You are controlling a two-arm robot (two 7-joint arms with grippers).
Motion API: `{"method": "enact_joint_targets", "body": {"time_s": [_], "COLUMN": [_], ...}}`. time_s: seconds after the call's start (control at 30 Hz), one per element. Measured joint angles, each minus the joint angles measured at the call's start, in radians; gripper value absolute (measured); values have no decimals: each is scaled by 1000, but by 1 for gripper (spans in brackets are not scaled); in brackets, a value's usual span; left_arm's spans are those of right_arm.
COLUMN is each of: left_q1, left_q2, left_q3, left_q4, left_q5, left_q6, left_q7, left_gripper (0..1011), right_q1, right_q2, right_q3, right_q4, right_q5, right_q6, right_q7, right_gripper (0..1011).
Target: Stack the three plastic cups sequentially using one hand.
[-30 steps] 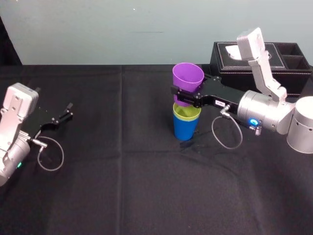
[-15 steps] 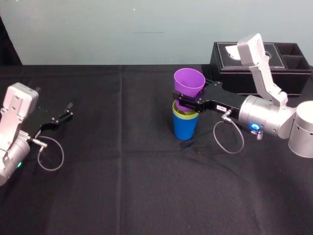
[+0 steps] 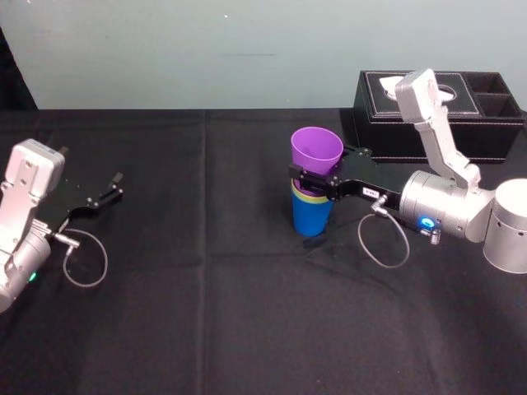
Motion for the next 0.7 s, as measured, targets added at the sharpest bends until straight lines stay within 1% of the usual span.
{"method": "enact_joint_targets", "body": {"time_s": [0.4,0.47,0.5,0.6,0.63,0.7], "left_q1": [0,0,0,0,0,0], "left_q2": [0,0,0,0,0,0], "left_q3": [0,0,0,0,0,0], "left_q4": [0,0,0,0,0,0], "left_q5": [0,0,0,0,0,0], "left_q6": [0,0,0,0,0,0], "left_q7": [0,0,0,0,0,0], "left_gripper": [1011,1012,1011,1011,1012,1011], "right_q1": [-2,-2,-2,-2,-2,-1], "right_q2": [1,1,1,1,1,1], "right_q3": [-1,-1,-1,-1,-1,-1], "right_q4": [1,1,1,1,1,1], "right_q5": [-1,-1,-1,-1,-1,0], "right_q6": [0,0,0,0,1,1], "right_q7": [4,4,4,4,4,4], "right_gripper": [726,751,789,840,892,922]}}
